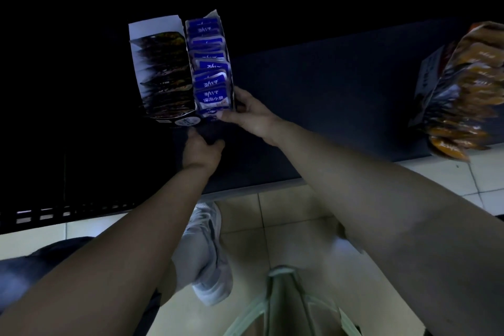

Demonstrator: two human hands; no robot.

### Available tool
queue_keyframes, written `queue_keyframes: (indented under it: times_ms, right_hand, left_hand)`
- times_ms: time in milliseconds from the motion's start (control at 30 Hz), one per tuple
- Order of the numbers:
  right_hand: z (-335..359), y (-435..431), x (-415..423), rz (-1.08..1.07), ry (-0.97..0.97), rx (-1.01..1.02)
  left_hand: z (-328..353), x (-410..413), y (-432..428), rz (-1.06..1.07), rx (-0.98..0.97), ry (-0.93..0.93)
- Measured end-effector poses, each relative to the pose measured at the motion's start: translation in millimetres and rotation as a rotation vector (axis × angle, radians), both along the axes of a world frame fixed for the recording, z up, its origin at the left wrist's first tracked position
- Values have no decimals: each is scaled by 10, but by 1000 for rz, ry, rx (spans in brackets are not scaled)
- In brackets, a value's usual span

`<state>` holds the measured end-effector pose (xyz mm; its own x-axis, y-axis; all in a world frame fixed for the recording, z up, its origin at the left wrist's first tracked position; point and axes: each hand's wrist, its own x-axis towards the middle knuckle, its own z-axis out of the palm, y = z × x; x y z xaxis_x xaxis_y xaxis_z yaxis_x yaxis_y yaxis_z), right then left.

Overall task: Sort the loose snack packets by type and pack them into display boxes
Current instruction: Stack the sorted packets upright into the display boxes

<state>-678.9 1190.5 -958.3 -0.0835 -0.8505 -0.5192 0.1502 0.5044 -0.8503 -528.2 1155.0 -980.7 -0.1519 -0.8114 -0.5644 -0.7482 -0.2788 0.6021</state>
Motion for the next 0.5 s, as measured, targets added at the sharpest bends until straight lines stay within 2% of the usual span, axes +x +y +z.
queue_keyframes:
  times_ms: [100, 233, 500]
  right_hand:
    - [73, 237, -231, -5, 132, 39]
    - [221, 784, -737, -69, 313, 20]
    - [484, 1979, -1801, -555, 539, -99]
  left_hand:
    - [100, -174, 149, -134, 111, -22]
    - [240, -616, 499, -335, 122, 46]
    - [428, -1799, 1325, -626, 136, 163]
